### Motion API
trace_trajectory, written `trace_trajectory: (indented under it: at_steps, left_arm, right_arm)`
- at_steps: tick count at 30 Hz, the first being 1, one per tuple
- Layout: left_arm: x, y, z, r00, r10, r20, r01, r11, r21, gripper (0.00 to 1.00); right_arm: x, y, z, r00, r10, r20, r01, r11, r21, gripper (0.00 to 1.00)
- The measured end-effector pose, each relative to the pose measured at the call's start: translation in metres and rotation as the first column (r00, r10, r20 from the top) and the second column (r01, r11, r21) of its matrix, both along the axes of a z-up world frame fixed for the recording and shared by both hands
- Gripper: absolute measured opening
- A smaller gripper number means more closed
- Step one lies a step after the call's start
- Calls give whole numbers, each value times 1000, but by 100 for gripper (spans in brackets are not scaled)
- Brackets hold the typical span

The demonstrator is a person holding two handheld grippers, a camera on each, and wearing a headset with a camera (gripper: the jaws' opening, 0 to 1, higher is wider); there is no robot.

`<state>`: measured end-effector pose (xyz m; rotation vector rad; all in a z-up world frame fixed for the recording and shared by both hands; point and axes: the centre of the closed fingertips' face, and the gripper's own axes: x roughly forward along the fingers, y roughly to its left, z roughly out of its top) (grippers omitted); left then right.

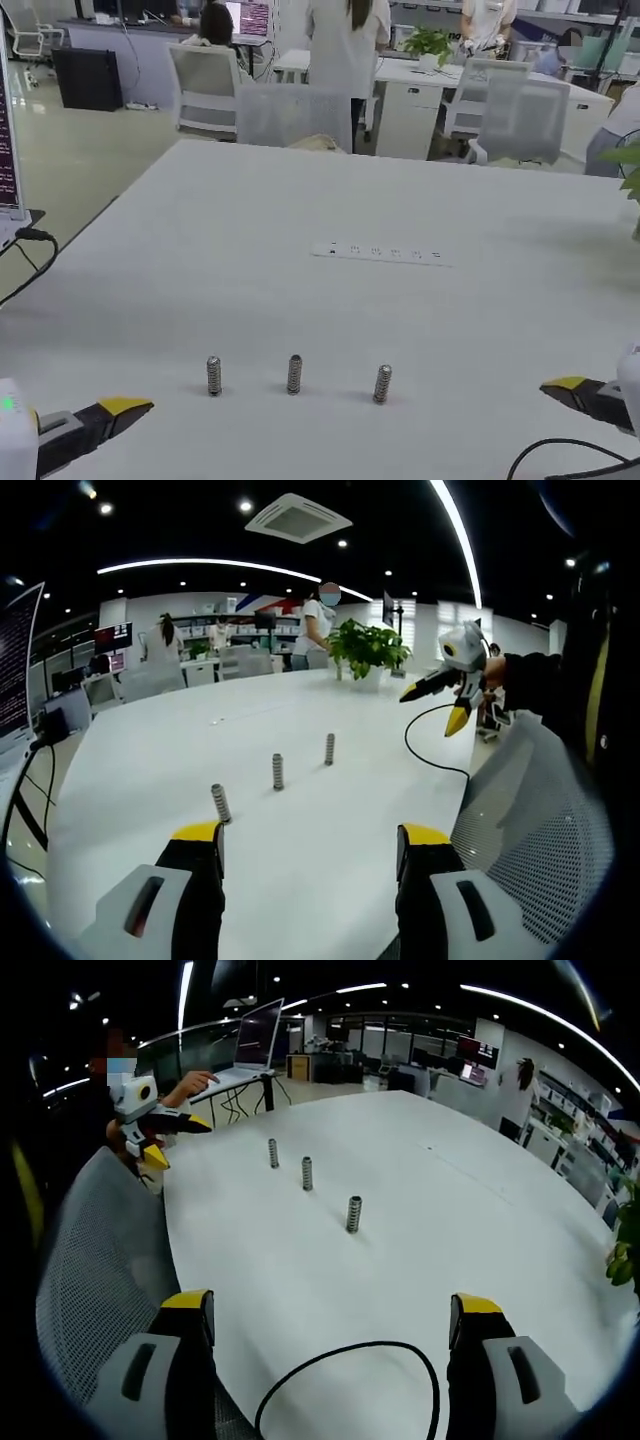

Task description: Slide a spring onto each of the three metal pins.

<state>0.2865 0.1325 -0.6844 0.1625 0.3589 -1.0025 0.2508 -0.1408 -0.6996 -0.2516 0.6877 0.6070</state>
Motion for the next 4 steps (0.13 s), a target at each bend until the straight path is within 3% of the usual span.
trace_trajectory:
  at_steps: [4]
  left_arm:
    - [2,3,3,1000,16,0,-16,1000,-22,67]
  right_arm:
    - [3,12,-2,1000,2,6,-2,1000,25,97]
